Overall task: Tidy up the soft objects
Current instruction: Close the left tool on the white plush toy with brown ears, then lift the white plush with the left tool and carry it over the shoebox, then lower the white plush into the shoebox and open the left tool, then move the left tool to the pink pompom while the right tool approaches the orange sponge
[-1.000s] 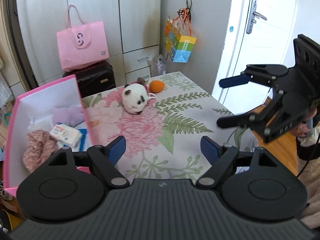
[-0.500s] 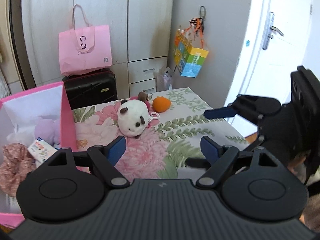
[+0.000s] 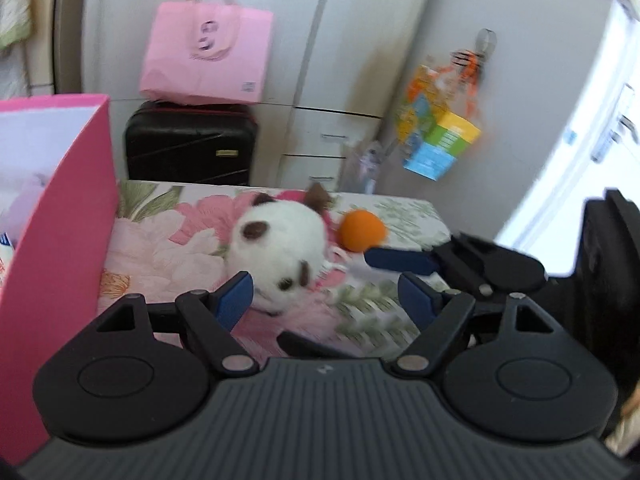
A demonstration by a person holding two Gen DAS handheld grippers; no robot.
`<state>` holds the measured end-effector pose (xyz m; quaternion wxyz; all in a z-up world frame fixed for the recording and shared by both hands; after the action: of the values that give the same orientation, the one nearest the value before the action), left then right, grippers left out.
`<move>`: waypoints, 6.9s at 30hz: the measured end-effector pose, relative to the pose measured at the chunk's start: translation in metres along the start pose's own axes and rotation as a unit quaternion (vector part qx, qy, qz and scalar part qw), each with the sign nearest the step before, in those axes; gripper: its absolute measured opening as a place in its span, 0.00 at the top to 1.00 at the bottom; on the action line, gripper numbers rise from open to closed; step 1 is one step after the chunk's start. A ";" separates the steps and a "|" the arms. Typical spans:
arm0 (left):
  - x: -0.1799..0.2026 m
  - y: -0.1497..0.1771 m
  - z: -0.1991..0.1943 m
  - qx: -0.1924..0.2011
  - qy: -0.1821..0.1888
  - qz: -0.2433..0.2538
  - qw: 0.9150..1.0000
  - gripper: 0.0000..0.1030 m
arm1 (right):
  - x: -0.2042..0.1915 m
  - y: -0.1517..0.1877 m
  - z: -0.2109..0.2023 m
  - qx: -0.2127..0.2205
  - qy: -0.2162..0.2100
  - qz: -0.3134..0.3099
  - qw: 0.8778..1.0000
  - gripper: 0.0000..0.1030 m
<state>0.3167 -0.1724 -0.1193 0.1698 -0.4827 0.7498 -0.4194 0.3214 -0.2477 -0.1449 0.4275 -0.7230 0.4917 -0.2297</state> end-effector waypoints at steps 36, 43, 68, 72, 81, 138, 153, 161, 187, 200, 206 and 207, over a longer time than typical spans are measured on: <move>-0.014 0.021 0.009 -0.019 0.001 -0.021 1.000 0.47 | -0.014 0.008 0.017 0.009 0.017 0.074 0.997 0.27; 0.000 0.031 -0.020 -0.013 0.007 0.003 1.000 0.47 | -0.030 0.018 -0.009 0.021 0.022 0.081 0.996 0.27; 0.035 0.093 -0.116 0.003 0.039 0.070 0.997 0.47 | -0.104 0.066 -0.093 0.055 0.062 0.096 0.992 0.27; 0.035 0.104 -0.136 -0.001 0.050 0.070 0.996 0.47 | -0.118 0.074 -0.104 0.048 0.060 0.091 0.993 0.27; 0.025 0.106 -0.196 -0.026 0.080 0.064 0.994 0.47 | -0.158 0.066 -0.136 0.022 0.016 0.077 0.997 0.27; -0.222 -0.024 -0.148 0.017 -0.064 -0.102 0.993 0.42 | -0.212 -0.130 0.070 -0.069 -0.190 0.020 0.979 0.25; -0.196 -0.023 -0.183 0.056 -0.119 -0.027 0.991 0.38 | -0.166 -0.121 0.032 -0.028 -0.196 0.047 0.979 0.24; -0.142 -0.015 -0.205 0.040 -0.095 0.019 0.995 0.38 | -0.134 -0.099 -0.035 0.003 -0.152 0.031 0.988 0.24; 0.021 -0.031 -0.130 0.048 0.021 0.100 0.994 0.38 | -0.006 -0.040 -0.129 0.065 0.022 -0.020 0.997 0.21; 0.011 -0.036 -0.020 0.026 -0.025 0.016 0.999 0.38 | 0.073 -0.021 -0.054 0.013 0.030 0.070 0.997 0.21; 0.000 -0.033 0.034 0.004 -0.053 -0.015 0.998 0.38 | 0.098 -0.013 -0.017 -0.001 0.029 0.098 0.995 0.24; -0.003 -0.033 0.040 0.003 -0.053 -0.025 0.998 0.38 | 0.100 -0.012 -0.010 -0.004 0.026 0.102 0.994 0.24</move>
<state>0.3637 -0.1942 -0.1167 0.2001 -0.5225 0.7262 -0.3994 0.3614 -0.3407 -0.1383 0.4327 -0.6645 0.5751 -0.2012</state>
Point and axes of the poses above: each gripper's, at about its wrist camera, not at the fingertips, and z roughly the way its jaws point, x to its right, y to its underside, the point moved 9 cm from there along z, roughly the way its jaws point, and after that the axes turned 9 degrees about z, right-handed, at the moved point
